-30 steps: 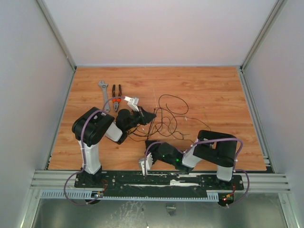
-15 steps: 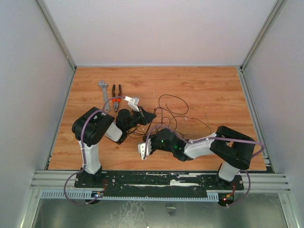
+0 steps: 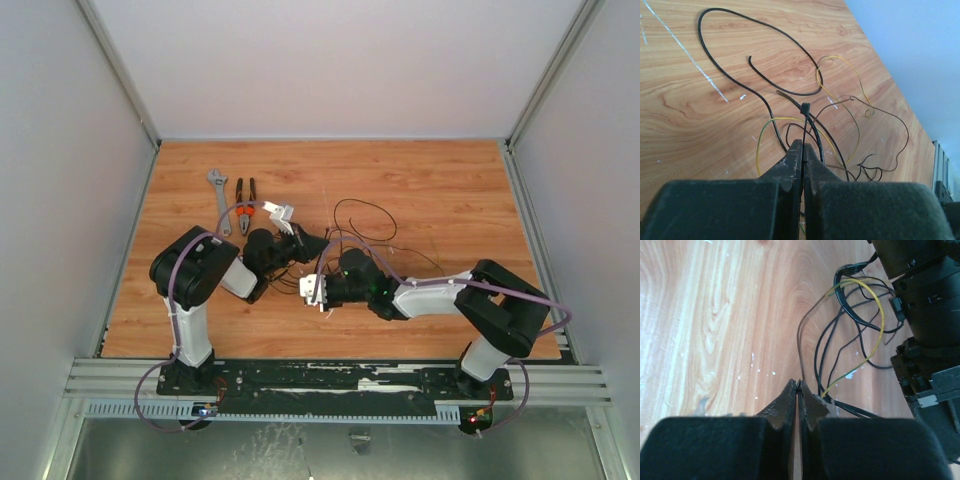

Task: Zip-tie the wires
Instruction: Tie the cable at the center of the board.

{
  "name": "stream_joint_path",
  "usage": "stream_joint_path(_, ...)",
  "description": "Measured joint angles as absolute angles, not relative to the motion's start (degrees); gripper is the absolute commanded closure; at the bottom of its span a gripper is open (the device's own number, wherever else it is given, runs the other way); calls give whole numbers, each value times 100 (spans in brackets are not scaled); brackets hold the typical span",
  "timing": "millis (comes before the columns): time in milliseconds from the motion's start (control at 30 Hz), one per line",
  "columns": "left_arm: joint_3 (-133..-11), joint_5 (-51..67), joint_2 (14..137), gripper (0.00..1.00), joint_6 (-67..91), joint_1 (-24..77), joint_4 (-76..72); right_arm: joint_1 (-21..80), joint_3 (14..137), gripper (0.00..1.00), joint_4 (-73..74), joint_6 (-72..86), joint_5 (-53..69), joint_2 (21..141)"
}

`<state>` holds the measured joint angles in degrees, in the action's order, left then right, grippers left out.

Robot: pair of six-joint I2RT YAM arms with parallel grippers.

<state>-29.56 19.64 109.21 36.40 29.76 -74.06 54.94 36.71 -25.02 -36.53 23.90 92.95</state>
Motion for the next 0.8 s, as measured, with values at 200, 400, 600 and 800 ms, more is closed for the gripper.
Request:
stream_joint_path(200, -2873, 2029, 10866, 100, 3603, 2976, -7513, 5343, 3671, 100, -2567, -3076, 2803, 9279)
stream_joint_path(400, -2556, 2329, 10851, 100, 3463, 2974, -8156, 4987, 3671, 100, -2536, -2434, 3249, 9113)
stream_joint_path(600, -2403, 2626, 10844, 100, 3205, 2976, -8554, 4501, 3671, 100, -2558, -1935, 3830, 8986)
stream_joint_path(800, -2241, 2724, 10844, 100, 2867, 2976, -8729, 4171, 3765, 100, -2359, -1507, 4386, 8984)
